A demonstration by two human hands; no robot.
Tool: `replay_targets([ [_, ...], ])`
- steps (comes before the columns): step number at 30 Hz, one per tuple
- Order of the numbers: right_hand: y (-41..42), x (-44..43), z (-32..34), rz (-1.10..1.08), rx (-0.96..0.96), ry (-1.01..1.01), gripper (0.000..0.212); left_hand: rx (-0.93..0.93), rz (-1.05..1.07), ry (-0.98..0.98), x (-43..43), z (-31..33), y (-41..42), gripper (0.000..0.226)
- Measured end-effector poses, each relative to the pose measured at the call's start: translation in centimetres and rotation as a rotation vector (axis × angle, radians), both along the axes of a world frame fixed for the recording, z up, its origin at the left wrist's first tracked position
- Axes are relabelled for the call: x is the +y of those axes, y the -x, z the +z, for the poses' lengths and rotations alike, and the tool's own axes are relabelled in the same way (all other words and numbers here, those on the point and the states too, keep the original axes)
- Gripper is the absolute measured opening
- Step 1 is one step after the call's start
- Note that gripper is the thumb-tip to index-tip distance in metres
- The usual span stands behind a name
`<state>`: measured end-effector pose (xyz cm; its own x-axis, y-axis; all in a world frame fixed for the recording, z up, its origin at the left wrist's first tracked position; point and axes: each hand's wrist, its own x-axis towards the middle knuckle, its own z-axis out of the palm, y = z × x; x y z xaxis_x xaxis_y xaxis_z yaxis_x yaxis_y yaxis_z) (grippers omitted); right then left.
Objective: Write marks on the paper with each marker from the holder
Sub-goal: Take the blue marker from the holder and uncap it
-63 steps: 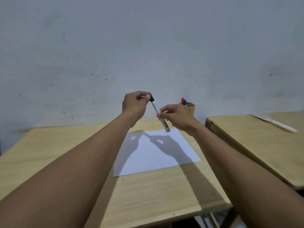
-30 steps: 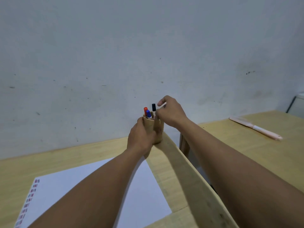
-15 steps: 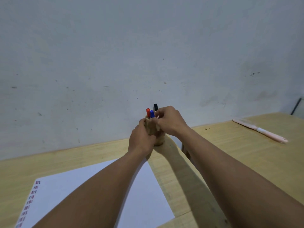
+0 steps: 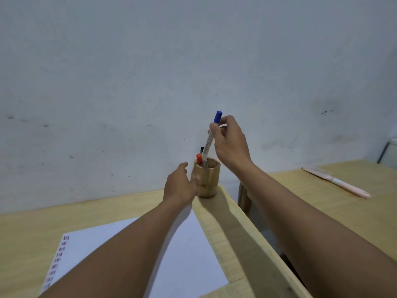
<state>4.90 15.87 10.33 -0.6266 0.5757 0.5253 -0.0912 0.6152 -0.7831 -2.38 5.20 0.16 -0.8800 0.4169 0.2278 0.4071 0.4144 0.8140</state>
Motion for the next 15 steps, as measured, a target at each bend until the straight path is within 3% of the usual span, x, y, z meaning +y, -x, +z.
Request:
replay_targets([
  [4,-0.7,-2.2,1.5,0.048,-0.008,-0.089,0.021,0.057,0.16,-0.09,-3.3,3.1,0.0,0.035],
  [7,-1.1,-4.1,1.6,0.124,-0.109,-0.143,0.021,0.03,0.25,-0.213,-6.1,6.0,-0.4,0.029],
  [11,-1.7,-7.1,1.3,0.244,-0.222,-0.144,0.021,-0.083,0.123,-0.427,-10.3,8.8,-1.0,0.032],
  [15,-2.5,-10.1,1.0,0.331,-0.29,-0.133,0.02,-0.119,0.006,-0.432,-14.2,10.0,-1.6,0.03],
])
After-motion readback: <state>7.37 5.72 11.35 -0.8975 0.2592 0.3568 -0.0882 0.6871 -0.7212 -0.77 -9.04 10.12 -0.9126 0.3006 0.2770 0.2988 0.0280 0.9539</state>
